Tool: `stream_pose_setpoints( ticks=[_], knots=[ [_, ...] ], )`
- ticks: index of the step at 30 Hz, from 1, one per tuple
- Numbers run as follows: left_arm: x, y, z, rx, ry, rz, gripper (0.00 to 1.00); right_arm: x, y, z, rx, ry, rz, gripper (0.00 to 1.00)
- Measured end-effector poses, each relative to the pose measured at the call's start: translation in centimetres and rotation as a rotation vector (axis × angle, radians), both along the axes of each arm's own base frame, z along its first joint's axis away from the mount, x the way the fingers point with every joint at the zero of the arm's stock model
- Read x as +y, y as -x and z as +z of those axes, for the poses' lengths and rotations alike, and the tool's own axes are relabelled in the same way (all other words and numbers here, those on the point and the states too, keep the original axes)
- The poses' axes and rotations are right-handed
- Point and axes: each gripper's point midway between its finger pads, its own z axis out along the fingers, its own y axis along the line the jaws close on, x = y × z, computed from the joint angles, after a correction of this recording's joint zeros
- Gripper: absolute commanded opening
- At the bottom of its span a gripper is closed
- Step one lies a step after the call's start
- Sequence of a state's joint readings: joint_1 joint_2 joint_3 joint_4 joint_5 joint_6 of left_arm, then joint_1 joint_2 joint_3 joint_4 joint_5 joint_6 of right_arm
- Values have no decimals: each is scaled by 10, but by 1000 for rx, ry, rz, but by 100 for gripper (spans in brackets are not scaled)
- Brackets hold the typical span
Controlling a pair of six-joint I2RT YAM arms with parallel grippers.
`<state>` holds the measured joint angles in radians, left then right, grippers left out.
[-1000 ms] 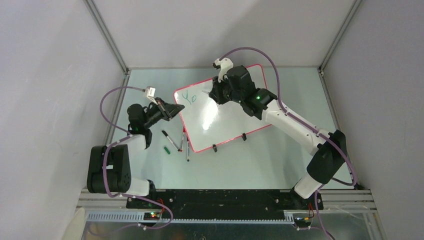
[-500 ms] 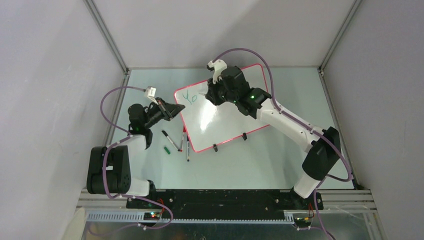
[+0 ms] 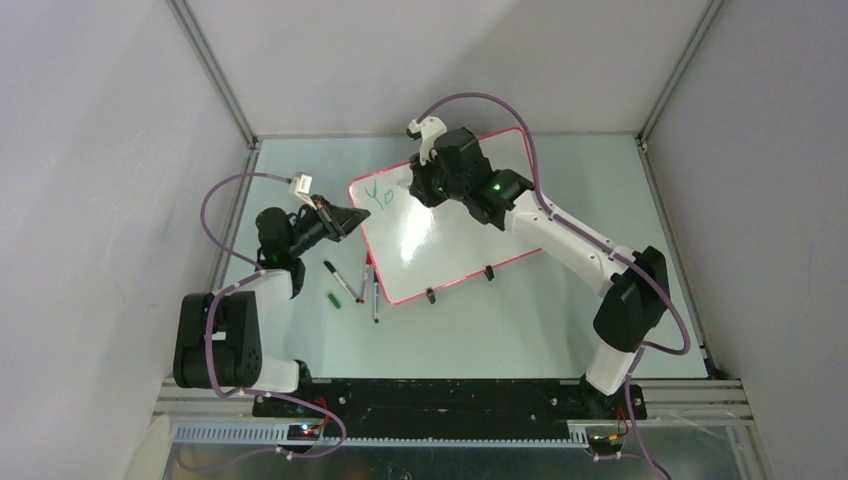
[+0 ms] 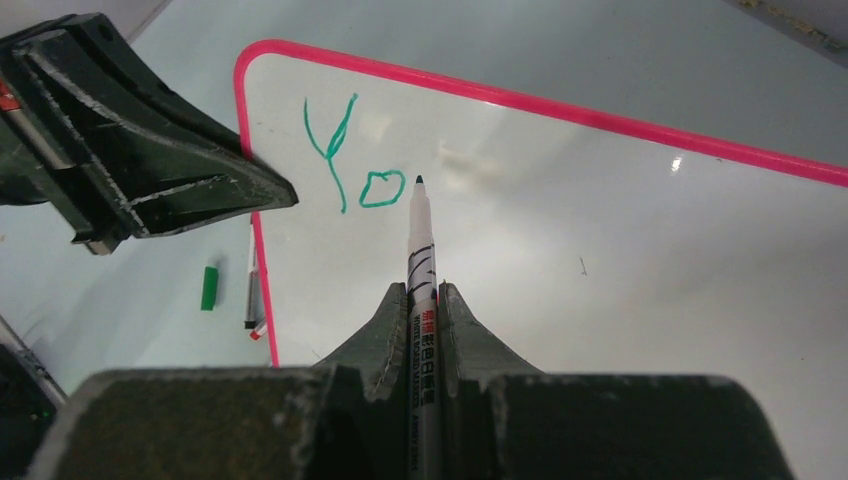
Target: Write a sentence on the whiteboard
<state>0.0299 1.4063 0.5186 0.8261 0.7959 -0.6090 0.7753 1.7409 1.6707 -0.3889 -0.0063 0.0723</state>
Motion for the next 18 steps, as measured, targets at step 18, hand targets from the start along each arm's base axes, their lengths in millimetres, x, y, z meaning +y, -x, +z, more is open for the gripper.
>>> stream_pose_setpoints(
  ticks=[18],
  knots=[
    [0,0,0,-1,0,0,0,3,-2,-15,32,56,-8,0]
  ],
)
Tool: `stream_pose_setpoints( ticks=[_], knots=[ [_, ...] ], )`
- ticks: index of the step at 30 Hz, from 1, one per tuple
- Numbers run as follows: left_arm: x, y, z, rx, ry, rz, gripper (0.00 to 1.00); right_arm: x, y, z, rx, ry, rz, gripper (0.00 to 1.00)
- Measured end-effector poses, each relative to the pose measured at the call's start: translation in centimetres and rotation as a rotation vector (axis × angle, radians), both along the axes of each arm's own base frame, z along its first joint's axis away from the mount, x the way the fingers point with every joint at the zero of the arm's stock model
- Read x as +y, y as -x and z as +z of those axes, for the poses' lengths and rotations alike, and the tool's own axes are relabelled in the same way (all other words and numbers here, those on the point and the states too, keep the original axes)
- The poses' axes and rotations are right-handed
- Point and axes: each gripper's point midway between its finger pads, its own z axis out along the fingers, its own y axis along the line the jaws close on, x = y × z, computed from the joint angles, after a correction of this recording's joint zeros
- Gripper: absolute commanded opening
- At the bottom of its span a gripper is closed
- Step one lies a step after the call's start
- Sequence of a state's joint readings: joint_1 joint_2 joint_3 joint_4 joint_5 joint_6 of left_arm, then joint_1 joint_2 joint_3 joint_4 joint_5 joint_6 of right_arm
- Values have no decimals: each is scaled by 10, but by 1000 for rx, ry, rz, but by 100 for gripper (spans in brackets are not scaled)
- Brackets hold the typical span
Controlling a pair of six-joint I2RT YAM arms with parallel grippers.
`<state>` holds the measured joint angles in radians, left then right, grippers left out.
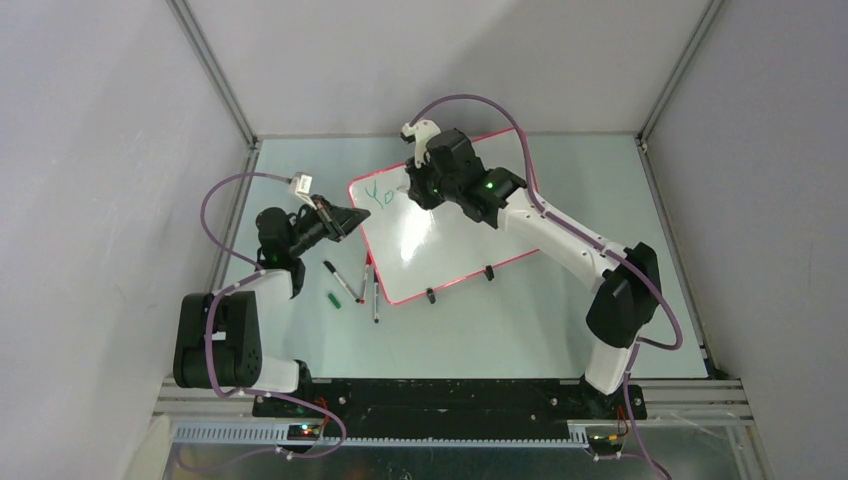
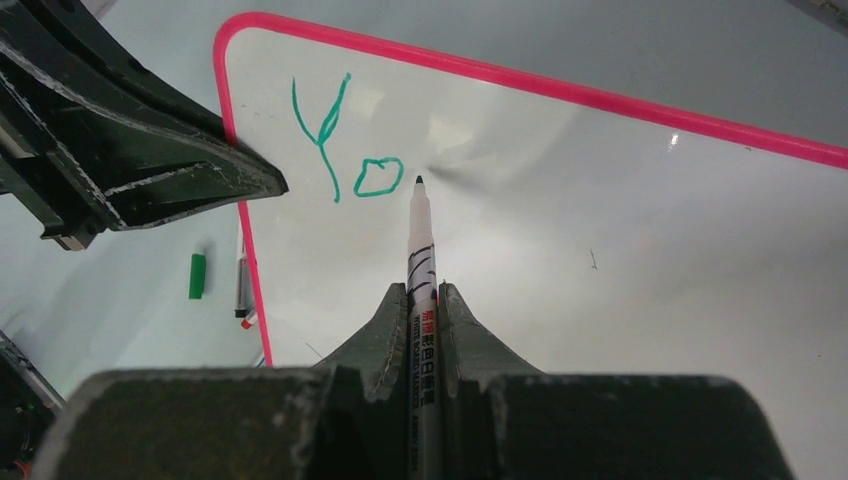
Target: Write a sentence on the whiteboard
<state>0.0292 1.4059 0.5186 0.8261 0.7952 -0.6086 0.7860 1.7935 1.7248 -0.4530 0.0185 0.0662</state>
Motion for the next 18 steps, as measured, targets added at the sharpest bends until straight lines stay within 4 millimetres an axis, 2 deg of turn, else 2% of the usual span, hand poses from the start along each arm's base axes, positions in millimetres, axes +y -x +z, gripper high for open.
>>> stream_pose_setpoints(
  ticks=[5,11,18],
  knots=[
    [0,0,0,0,0,0,0,5,-3,4,-7,-6,2,0],
    [1,-1,-1,2,-2,6,0,7,-6,-5,3,12,-8,0],
    [1,-1,-1,3,-3,6,0,5,-6,-6,6,25,-18,0]
  ],
)
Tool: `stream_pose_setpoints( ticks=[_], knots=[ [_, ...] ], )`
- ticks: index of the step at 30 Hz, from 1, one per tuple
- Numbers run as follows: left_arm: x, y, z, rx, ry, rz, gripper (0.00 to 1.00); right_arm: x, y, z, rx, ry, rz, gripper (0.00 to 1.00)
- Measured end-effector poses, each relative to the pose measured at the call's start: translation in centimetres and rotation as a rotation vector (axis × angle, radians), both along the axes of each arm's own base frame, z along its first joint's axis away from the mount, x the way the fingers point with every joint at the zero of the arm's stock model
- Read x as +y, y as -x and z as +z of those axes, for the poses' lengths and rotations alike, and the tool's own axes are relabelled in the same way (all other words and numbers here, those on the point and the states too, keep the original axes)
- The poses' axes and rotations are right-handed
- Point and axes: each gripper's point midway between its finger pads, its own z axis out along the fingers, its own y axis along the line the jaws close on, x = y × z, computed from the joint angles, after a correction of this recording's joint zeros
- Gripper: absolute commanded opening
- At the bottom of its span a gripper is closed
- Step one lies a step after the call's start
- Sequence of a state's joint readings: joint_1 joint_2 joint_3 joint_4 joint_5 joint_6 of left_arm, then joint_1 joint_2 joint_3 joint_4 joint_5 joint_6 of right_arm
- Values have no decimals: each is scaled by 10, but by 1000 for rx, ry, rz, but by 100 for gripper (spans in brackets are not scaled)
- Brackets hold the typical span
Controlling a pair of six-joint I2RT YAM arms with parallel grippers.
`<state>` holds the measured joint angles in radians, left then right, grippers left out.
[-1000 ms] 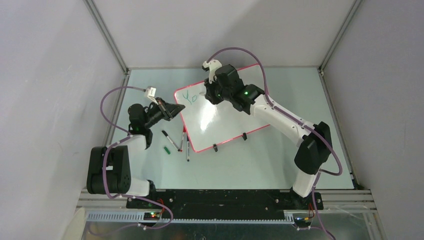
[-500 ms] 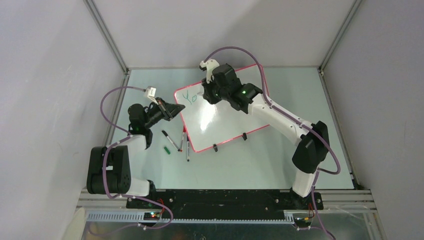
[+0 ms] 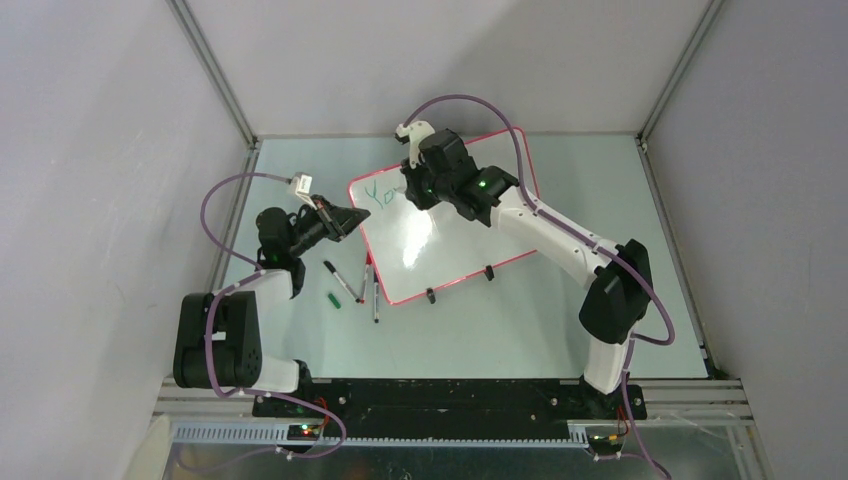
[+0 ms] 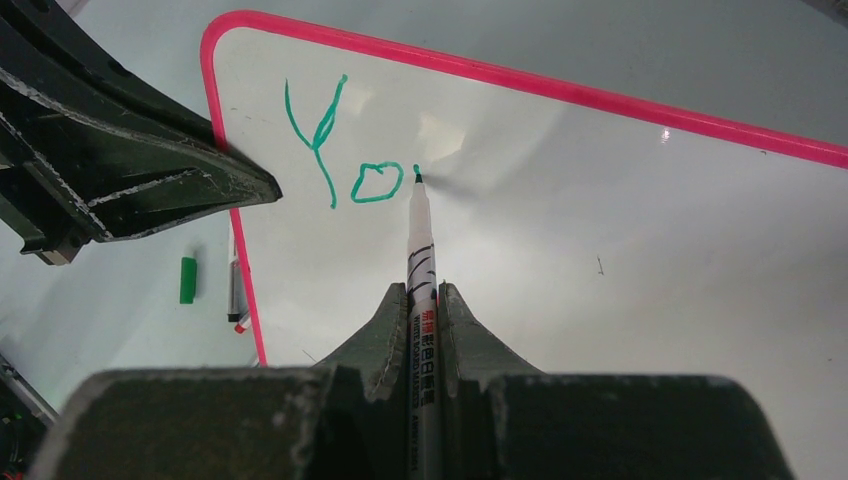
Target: Write a sentence on the whiteboard
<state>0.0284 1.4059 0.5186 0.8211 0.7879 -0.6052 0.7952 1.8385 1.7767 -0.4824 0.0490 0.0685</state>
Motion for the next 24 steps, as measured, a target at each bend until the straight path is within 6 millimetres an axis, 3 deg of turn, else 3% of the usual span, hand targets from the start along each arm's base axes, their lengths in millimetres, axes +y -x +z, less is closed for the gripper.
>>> stream_pose_setpoints(
  ticks=[24],
  knots=[
    [0,0,0,1,-1,3,0,-5,14,-16,32,37,8,0]
  ],
)
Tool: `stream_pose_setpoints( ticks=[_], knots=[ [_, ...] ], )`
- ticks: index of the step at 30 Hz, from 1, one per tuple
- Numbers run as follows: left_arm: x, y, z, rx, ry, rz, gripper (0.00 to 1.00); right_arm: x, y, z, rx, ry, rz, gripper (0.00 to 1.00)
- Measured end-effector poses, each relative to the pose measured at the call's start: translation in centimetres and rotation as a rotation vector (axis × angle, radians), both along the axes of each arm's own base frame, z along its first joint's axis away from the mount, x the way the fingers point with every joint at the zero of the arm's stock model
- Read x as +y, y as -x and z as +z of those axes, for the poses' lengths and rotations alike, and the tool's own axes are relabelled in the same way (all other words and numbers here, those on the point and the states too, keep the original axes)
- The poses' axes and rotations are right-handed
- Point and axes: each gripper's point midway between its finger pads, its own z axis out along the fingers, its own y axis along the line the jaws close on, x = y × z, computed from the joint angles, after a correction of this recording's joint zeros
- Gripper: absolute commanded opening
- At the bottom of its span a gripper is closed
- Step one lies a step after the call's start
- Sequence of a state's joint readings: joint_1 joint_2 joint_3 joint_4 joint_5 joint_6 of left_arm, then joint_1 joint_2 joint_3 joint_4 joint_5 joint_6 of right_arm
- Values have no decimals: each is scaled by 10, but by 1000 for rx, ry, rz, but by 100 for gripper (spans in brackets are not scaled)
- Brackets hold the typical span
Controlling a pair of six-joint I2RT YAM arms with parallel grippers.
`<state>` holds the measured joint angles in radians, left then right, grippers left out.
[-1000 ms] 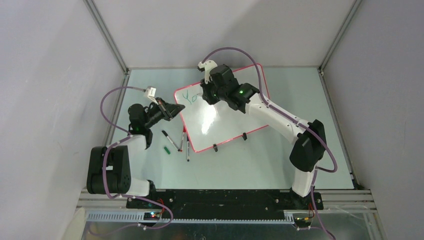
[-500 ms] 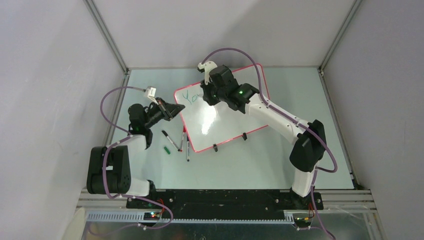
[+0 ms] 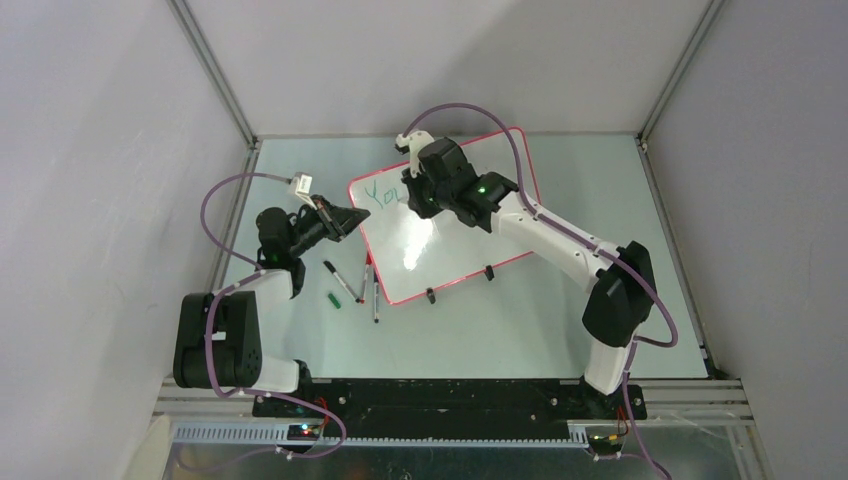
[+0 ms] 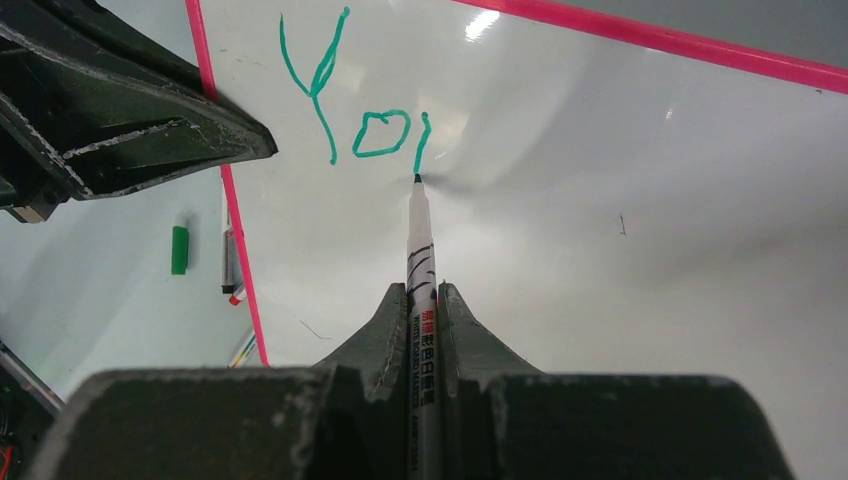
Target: Write a sentence on the whiteboard
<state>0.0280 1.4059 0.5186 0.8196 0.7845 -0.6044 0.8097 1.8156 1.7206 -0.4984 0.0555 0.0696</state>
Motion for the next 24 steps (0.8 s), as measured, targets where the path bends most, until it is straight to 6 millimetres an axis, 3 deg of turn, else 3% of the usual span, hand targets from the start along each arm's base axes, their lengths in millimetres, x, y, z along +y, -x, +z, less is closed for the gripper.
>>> stream_pose_setpoints(
  ticks=[10,24],
  knots=[
    [0,0,0,0,0,0,0,-4,-2,1,1,8,-13,0],
    [0,0,1,-3,0,-2,0,-5,-18,18,-26,1,-47,0]
  ],
)
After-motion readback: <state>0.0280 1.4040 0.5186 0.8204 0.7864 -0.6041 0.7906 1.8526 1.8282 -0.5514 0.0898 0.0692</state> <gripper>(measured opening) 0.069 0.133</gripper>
